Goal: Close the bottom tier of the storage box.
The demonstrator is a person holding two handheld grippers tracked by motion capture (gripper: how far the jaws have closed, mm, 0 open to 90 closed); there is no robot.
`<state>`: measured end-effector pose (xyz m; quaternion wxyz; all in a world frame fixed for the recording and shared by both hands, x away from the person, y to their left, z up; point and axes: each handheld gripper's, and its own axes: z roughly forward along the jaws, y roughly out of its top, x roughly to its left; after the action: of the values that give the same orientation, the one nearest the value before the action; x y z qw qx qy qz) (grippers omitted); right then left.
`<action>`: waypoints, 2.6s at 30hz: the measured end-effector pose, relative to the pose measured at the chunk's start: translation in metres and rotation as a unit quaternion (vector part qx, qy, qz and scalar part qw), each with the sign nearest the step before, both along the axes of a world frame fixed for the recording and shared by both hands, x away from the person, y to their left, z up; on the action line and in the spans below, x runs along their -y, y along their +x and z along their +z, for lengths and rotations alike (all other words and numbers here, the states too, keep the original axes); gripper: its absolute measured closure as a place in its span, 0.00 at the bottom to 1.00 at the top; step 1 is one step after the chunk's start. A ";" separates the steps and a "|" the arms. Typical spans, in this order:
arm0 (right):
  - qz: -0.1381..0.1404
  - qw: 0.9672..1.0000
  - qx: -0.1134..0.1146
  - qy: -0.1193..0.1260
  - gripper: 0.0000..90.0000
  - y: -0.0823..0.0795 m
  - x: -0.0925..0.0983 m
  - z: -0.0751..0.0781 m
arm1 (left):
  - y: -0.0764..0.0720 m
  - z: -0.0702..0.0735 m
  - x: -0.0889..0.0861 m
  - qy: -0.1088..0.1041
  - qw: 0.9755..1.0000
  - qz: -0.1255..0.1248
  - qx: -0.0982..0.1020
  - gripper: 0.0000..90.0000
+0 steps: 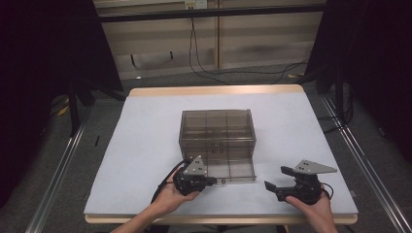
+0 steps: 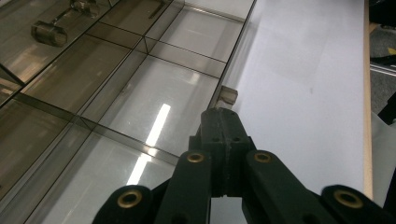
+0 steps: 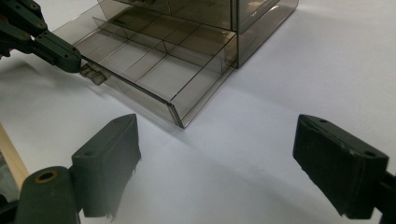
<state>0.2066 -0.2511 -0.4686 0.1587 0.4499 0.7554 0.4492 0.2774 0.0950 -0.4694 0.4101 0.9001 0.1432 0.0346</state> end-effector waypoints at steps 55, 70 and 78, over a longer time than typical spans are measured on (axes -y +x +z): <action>0.002 1.000 -0.005 0.001 0.16 0.002 0.000 0.000 | 0.014 0.004 0.004 0.002 0.999 0.033 0.006 1.00; 0.007 1.000 -0.005 0.001 0.16 0.002 -0.001 0.000 | 0.018 0.002 0.001 0.000 0.999 0.037 0.005 1.00; 0.005 1.000 -0.005 0.002 0.16 0.002 -0.001 0.000 | 0.020 0.005 0.004 0.001 0.999 0.033 0.005 1.00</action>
<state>0.2086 -0.2501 -0.4686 0.1521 0.4486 0.7577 0.4489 0.2976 0.0909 -0.4642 0.4082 0.8953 0.1706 0.0529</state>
